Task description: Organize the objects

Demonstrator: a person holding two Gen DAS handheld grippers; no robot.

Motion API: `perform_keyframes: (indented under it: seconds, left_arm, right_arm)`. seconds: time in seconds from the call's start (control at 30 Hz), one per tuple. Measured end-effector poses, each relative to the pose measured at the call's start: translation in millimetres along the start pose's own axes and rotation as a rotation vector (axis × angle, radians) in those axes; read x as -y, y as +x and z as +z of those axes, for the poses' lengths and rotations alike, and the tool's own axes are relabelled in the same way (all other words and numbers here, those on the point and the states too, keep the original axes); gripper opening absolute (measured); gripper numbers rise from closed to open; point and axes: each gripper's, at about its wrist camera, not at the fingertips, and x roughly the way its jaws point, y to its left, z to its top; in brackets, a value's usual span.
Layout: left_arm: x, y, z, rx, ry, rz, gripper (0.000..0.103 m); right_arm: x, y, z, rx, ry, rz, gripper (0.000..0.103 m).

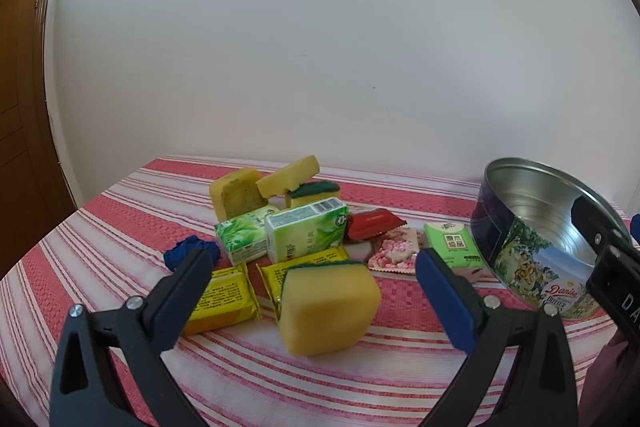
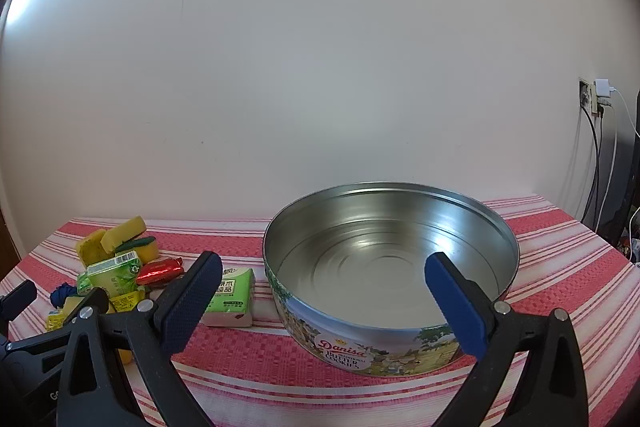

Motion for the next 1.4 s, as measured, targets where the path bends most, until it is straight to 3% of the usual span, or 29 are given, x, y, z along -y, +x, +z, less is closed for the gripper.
perform_keyframes:
  seconds: [1.4]
  left_arm:
    - [-0.9,-1.9,-3.9,-0.003,0.009,0.002,0.103]
  right_arm:
    - [-1.7,2.3,1.8,-0.016,0.003,0.021,0.103]
